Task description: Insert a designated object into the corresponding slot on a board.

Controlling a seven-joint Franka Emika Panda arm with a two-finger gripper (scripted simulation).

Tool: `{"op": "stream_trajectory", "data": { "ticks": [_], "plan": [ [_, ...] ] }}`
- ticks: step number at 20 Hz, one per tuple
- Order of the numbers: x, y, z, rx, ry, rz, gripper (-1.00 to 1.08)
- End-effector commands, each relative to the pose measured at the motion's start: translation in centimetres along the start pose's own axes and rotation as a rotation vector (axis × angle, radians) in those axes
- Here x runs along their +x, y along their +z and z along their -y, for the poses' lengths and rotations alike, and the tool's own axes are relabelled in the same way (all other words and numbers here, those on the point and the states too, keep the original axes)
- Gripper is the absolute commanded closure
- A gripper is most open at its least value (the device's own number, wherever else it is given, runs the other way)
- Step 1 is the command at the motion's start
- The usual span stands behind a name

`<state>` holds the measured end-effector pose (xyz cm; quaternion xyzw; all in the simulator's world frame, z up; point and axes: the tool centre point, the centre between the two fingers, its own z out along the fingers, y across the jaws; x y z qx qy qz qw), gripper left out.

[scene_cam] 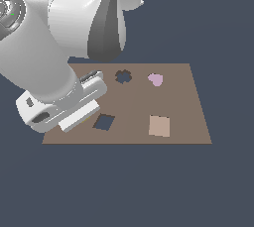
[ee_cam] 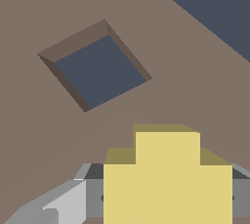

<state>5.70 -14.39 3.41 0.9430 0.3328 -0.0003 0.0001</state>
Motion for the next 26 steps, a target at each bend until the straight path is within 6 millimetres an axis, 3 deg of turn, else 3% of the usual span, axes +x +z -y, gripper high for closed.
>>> {"op": "stream_trajectory", "data": {
  "ticks": [1, 14, 26],
  "plan": [
    [0.8, -0.1, 0.8, -0.001, -0.092, -0.001, 1.08],
    [3.8, -0.3, 7.7, -0.002, -0.725, -0.001, 1.08],
    [2.1, -0.5, 14.9, -0.003, -1.329, -0.001, 1.08]
  ]
}}
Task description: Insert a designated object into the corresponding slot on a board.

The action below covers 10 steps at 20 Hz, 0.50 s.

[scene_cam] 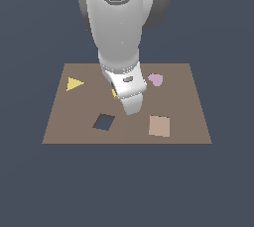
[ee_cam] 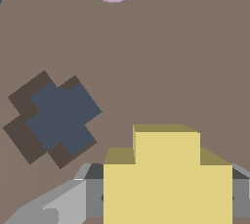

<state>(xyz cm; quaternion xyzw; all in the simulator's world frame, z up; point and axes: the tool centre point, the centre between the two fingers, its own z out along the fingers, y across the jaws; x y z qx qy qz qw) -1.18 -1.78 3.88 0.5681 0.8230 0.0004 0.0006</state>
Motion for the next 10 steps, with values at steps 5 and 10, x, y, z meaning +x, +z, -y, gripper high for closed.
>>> {"op": "stream_trajectory", "data": {
  "ticks": [5, 10],
  "plan": [
    [2.0, -0.1, 2.7, 0.0, -0.274, 0.0, 1.08],
    [2.8, -0.1, 4.4, 0.0, -0.425, 0.0, 1.08]
  ]
}}
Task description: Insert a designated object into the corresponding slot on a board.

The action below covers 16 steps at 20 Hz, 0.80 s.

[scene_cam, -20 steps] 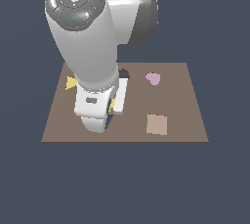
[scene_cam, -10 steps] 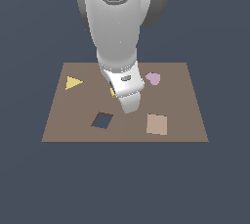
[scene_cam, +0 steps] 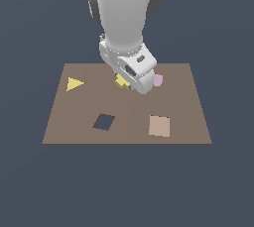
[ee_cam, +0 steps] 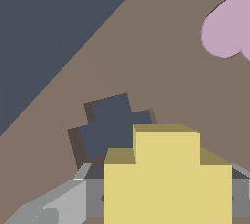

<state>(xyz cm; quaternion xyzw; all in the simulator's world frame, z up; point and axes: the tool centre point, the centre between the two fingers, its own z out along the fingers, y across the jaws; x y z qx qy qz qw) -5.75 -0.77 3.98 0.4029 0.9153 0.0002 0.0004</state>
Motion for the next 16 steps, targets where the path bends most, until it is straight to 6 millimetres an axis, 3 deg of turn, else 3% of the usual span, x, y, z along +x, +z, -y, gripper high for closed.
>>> {"op": "stream_trajectory", "data": {
  "ticks": [1, 16],
  "plan": [
    [0.6, 0.0, 0.6, 0.0, -0.07, 0.001, 1.08],
    [1.7, -0.1, 2.6, 0.0, -0.252, 0.001, 1.08]
  ]
}}
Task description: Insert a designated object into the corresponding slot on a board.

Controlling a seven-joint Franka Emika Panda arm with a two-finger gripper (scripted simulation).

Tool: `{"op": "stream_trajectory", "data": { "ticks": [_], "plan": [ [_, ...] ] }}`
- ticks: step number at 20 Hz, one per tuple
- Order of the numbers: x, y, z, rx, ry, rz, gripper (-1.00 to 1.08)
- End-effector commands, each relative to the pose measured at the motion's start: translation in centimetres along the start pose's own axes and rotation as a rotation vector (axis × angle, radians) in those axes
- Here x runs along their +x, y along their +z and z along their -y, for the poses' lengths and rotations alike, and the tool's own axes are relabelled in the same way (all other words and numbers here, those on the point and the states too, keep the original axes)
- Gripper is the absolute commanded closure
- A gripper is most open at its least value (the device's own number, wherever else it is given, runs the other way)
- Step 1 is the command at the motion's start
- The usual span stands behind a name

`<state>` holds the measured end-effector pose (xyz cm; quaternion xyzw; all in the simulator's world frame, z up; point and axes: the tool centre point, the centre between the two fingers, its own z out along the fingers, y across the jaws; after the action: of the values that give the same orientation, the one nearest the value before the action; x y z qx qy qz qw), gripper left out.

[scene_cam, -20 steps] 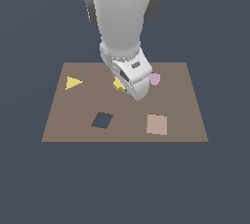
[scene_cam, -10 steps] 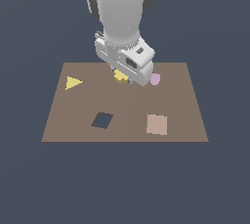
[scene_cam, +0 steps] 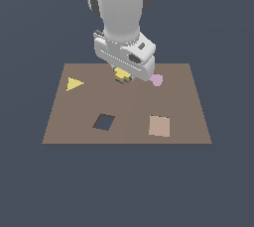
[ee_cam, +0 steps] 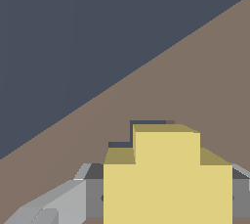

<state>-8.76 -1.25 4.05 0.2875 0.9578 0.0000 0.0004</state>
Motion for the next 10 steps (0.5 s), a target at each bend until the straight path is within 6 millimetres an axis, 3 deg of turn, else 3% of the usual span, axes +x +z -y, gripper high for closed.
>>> {"op": "stream_trajectory", "data": {
  "ticks": [1, 10],
  "plan": [
    [0.0, 0.0, 0.0, 0.0, -0.006, 0.001, 1.08],
    [0.0, 1.0, 0.1, 0.0, -0.005, 0.0, 1.08]
  ]
}}
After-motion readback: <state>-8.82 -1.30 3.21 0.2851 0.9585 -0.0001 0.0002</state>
